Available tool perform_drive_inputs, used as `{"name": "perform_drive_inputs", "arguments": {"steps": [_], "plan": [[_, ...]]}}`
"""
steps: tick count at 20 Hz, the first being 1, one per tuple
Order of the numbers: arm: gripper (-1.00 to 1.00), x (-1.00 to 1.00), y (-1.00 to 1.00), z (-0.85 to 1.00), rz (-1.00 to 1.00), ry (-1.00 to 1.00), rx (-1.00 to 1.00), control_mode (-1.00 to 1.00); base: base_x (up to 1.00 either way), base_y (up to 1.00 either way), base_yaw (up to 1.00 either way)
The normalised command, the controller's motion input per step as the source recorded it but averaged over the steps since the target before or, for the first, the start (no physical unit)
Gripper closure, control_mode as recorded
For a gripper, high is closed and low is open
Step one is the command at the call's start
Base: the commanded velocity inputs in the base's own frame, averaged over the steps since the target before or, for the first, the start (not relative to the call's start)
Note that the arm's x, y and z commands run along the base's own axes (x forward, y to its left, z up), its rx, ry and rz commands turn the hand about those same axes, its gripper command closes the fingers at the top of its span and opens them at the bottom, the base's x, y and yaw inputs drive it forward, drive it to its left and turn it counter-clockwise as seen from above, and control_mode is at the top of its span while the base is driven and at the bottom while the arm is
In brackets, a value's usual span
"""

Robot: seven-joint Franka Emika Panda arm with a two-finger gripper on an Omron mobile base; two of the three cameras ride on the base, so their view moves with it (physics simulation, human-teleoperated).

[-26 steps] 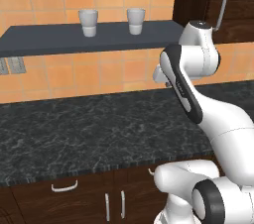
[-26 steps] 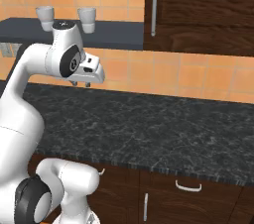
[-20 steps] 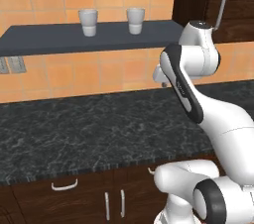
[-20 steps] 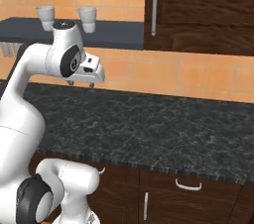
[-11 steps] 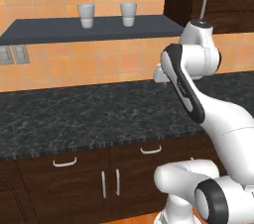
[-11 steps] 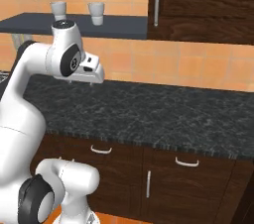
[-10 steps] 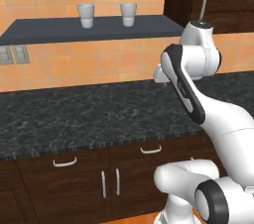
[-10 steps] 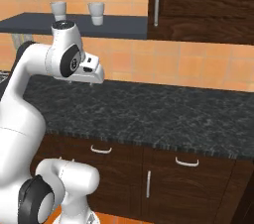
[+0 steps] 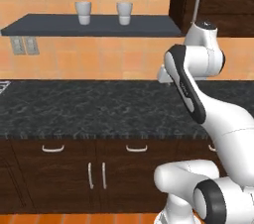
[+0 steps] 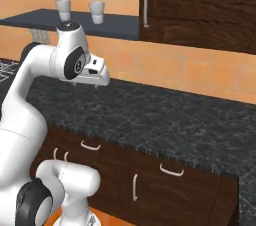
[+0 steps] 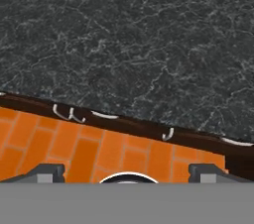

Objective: Take a straw from the drawer in front and place it inside the glass cup on the dining counter.

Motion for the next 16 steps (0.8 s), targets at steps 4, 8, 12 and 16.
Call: {"name": "perform_drive_inputs", "arguments": {"steps": [4, 8, 12, 16], "plan": [[-1.00, 0.00, 0.00, 0.00, 0.00, 0.00, 0.00, 1.00, -0.06, -0.94, 0.37], [-1.00, 0.00, 0.00, 0.00, 0.00, 0.00, 0.00, 1.00, -0.04, -0.64, 0.18], [-1.00, 0.00, 0.00, 0.00, 0.00, 0.00, 0.00, 1.00, 0.06, -0.30, 0.24], [-1.00, 0.00, 0.00, 0.00, 0.00, 0.00, 0.00, 1.00, 0.21, -0.10, 0.45]]}}
